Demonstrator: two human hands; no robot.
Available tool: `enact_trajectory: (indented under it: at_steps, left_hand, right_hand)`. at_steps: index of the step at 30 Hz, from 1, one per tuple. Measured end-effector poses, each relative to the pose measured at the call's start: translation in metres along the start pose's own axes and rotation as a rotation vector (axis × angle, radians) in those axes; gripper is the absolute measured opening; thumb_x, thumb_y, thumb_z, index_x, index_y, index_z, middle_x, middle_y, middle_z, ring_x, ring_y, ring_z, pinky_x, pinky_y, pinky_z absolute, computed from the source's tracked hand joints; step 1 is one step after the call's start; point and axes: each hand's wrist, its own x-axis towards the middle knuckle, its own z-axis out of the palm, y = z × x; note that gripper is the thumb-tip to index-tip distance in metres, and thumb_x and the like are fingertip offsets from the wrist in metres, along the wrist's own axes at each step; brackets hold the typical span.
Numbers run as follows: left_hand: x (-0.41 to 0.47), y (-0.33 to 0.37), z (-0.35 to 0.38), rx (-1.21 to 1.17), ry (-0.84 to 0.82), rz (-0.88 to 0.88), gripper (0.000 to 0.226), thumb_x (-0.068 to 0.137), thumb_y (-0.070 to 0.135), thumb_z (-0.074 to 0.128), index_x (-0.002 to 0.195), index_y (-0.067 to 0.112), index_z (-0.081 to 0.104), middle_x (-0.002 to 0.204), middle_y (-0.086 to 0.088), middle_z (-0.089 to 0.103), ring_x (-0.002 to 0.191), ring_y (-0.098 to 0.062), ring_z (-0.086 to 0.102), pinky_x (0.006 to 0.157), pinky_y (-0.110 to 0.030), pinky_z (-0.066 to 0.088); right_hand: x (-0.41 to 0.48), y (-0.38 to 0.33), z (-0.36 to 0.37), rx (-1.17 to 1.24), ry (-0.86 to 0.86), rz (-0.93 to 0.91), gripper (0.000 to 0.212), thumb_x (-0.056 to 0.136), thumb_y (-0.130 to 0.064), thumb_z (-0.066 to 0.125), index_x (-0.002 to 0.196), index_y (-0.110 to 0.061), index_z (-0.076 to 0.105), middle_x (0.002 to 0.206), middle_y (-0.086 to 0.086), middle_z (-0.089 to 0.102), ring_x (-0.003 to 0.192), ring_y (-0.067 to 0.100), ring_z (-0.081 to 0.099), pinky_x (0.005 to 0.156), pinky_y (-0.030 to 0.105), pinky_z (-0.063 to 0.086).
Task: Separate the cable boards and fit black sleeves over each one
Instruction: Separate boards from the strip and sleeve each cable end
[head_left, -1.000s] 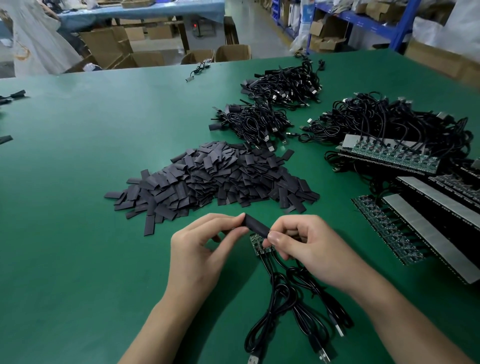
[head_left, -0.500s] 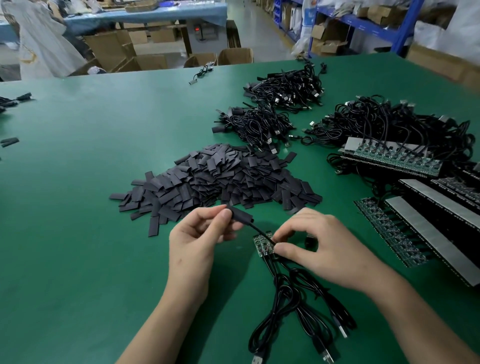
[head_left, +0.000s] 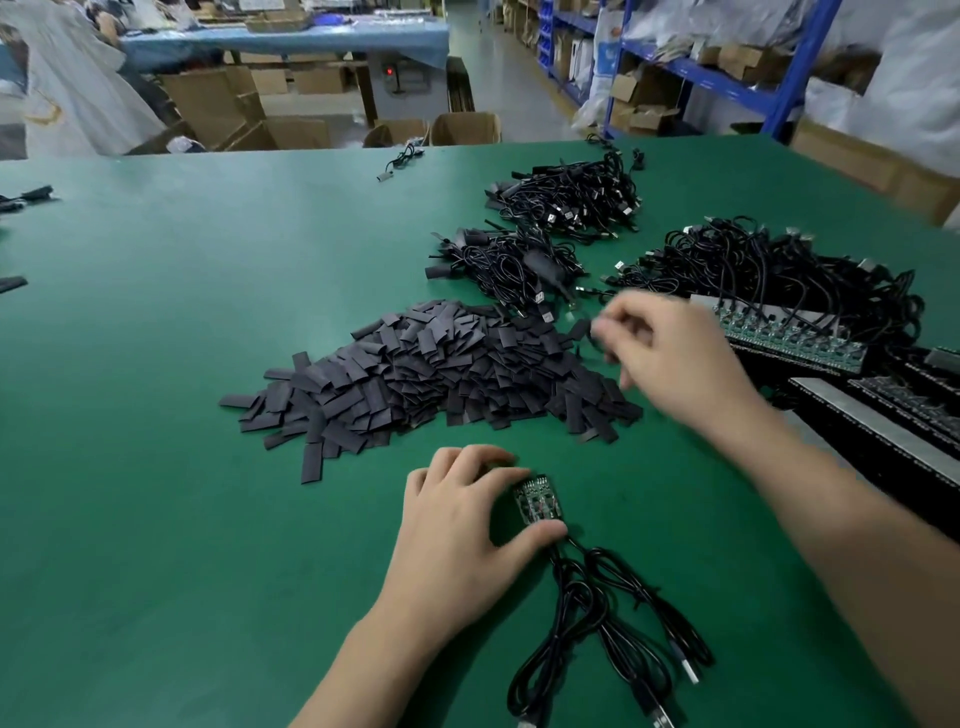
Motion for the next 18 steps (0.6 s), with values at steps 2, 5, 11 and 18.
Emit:
enact_trajectory:
  at_steps: [2, 5, 11, 18]
  left_hand:
    - [0.0, -0.001, -0.001, -0.011, -0.01, 0.008, 0.07, 0.08, 0.088, 0.043, 0.127, 0.04, 0.064, 0.127, 0.025, 0.05, 0.125, -0.002, 0.038, 0.101, -0.026, 0.027]
    - [0.0, 0.0, -0.003, -0.071, -0.014, 0.038, 0.058, 0.083, 0.079, 0.054, 0.126, 0.039, 0.062, 0.122, 0.025, 0.054, 0.119, 0.0, 0.043, 0.098, -0.024, 0.031]
    - [0.002, 0.001, -0.01, -0.439, -0.005, -0.102, 0.026, 0.088, 0.031, 0.08, 0.111, 0.035, 0.071, 0.099, 0.022, 0.07, 0.096, 0.001, 0.064, 0.091, -0.028, 0.053]
    - [0.004, 0.002, -0.015, -0.698, 0.019, -0.179, 0.026, 0.085, 0.015, 0.083, 0.103, 0.031, 0.075, 0.086, 0.001, 0.071, 0.077, -0.017, 0.067, 0.078, -0.026, 0.055]
  right_hand:
    - [0.053, -0.008, -0.006, -0.093, 0.024, -0.022, 0.021, 0.103, -0.034, 0.055, 0.096, -0.02, 0.069, 0.073, -0.004, 0.066, 0.063, 0.015, 0.07, 0.054, 0.028, 0.049]
    - [0.125, -0.023, -0.014, -0.243, 0.001, 0.025, 0.031, 0.105, -0.04, 0.057, 0.119, -0.015, 0.069, 0.105, 0.004, 0.072, 0.095, 0.027, 0.069, 0.08, 0.037, 0.055]
    - [0.088, -0.035, 0.003, -0.068, 0.007, -0.01, 0.029, 0.106, -0.039, 0.052, 0.121, -0.018, 0.066, 0.114, 0.003, 0.069, 0.088, 0.015, 0.064, 0.073, 0.025, 0.055]
    - [-0.075, -0.01, 0.037, 0.353, -0.45, 0.123, 0.01, 0.096, -0.044, 0.066, 0.098, -0.038, 0.073, 0.092, -0.018, 0.074, 0.087, 0.0, 0.068, 0.079, 0.02, 0.053]
